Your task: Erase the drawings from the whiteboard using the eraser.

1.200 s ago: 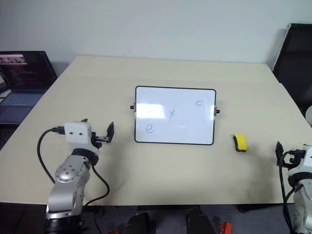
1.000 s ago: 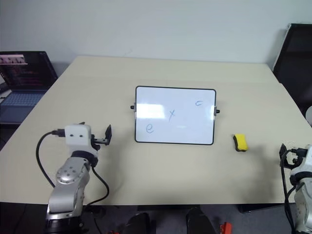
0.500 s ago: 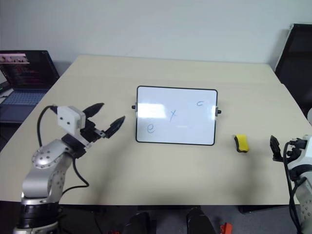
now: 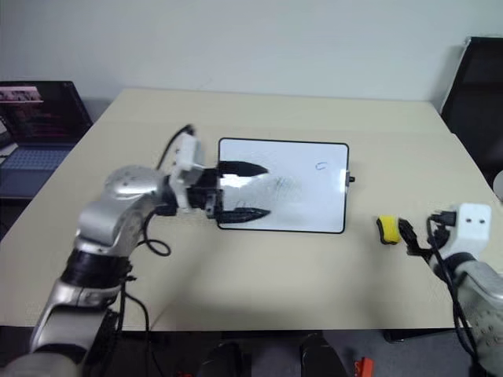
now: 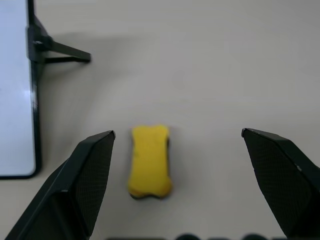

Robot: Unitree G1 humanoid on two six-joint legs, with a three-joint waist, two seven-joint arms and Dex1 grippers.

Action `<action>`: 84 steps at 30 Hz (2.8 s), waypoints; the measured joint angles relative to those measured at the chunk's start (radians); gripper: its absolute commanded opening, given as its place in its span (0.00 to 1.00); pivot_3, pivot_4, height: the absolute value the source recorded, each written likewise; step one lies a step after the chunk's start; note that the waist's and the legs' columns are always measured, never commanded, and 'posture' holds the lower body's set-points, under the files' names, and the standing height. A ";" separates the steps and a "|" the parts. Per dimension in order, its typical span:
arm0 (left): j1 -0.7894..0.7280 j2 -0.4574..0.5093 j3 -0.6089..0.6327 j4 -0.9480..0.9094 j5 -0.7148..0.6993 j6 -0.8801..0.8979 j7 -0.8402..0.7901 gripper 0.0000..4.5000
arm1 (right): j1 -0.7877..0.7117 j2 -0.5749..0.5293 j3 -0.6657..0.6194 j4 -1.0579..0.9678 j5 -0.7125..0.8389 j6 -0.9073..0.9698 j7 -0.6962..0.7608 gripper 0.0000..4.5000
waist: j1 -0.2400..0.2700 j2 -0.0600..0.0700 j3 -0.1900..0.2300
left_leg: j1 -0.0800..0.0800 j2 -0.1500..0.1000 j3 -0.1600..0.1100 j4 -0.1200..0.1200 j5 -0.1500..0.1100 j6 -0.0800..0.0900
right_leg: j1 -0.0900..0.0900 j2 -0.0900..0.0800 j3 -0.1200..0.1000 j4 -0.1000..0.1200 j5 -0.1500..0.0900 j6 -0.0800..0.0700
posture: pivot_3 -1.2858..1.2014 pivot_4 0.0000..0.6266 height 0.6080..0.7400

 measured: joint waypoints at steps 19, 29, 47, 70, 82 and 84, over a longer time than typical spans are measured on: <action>-0.041 -0.025 -0.070 0.094 0.065 -0.084 -0.146 1.00 | -0.097 0.057 0.190 0.195 -0.199 -0.060 -0.020 0.99 | 0.001 0.002 0.001 | -0.002 0.000 -0.001 0.000 0.000 0.001 | -0.001 0.000 -0.001 0.002 -0.001 0.002 | 0.52 0.24 1.00; -0.029 -0.023 -0.068 0.093 0.077 -0.097 -0.145 1.00 | -0.160 0.071 0.213 0.320 -0.268 -0.112 0.007 0.99 | 0.003 0.002 0.001 | -0.002 0.000 -0.002 0.000 0.000 0.001 | -0.001 0.001 -0.001 0.003 0.001 0.002 | 0.52 0.24 1.00; 0.006 -0.019 -0.064 0.079 0.079 -0.080 -0.115 1.00 | -0.158 0.086 0.219 0.323 -0.295 -0.070 0.024 0.28 | 0.002 0.002 0.001 | -0.001 0.000 -0.003 0.001 0.000 0.001 | -0.001 0.001 -0.001 0.007 0.001 0.003 | 0.52 0.24 1.00; 0.153 0.023 0.050 -0.125 0.112 0.144 0.272 1.00 | -0.371 0.047 0.539 0.038 -0.375 -0.115 0.134 0.28 | -0.001 0.003 0.002 | -0.001 0.000 -0.005 0.009 0.000 0.001 | -0.002 0.002 -0.002 0.014 -0.003 0.000 | 0.52 0.24 1.00; 0.120 0.017 0.048 -0.122 0.128 0.142 0.285 1.00 | -0.604 0.121 0.642 0.477 -0.571 -0.310 0.135 0.28 | 0.003 0.002 0.003 | -0.002 0.000 -0.005 0.004 0.000 0.001 | -0.003 0.002 -0.004 0.013 -0.001 0.005 | 0.52 0.24 1.00; 0.120 0.016 0.049 -0.122 0.127 0.143 0.291 1.00 | -0.602 0.120 0.652 0.482 -0.587 -0.326 0.154 0.28 | 0.003 0.002 0.003 | -0.002 0.000 -0.005 0.004 0.000 0.001 | -0.003 0.002 -0.004 0.013 -0.001 0.005 | 0.52 0.24 1.00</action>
